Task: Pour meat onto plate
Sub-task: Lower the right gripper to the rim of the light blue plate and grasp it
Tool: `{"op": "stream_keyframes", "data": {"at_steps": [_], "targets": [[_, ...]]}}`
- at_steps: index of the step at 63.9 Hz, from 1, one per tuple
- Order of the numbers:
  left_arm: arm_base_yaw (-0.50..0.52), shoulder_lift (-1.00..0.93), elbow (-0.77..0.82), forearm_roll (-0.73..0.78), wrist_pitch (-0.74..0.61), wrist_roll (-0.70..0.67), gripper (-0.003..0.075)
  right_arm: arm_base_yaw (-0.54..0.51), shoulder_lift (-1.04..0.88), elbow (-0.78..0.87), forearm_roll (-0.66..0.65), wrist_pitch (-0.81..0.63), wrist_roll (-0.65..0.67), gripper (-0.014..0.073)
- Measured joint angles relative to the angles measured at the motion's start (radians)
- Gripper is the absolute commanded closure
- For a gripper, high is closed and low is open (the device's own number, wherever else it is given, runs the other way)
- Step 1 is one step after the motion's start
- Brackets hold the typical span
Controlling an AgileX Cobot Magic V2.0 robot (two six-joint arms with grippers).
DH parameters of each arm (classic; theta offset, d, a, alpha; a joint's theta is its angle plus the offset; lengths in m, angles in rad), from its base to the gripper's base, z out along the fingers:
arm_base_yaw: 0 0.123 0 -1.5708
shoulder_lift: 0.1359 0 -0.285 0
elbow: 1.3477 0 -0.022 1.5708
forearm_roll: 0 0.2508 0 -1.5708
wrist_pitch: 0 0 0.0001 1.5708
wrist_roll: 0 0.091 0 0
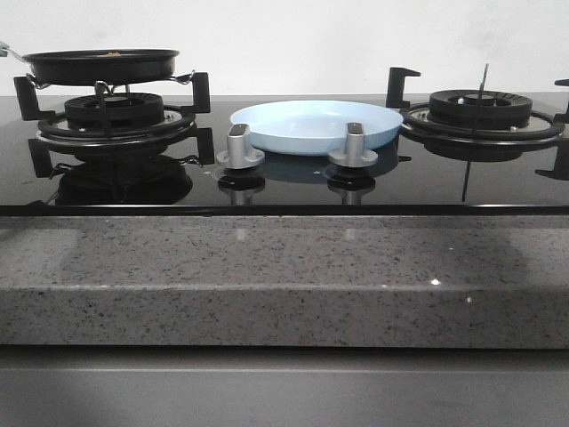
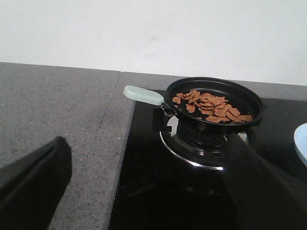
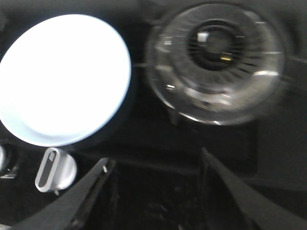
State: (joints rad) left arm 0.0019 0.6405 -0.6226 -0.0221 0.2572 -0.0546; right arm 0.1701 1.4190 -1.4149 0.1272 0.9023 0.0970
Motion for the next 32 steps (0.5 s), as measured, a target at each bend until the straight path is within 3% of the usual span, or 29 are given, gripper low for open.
{"op": "stream_keyframes", "data": {"at_steps": [32], "targets": [[0.0, 0.0, 0.001, 0.0, -0.002, 0.0, 0.0105, 0.028, 0.515, -0.478, 0.006, 0.188, -0.038, 0.0188]]}}
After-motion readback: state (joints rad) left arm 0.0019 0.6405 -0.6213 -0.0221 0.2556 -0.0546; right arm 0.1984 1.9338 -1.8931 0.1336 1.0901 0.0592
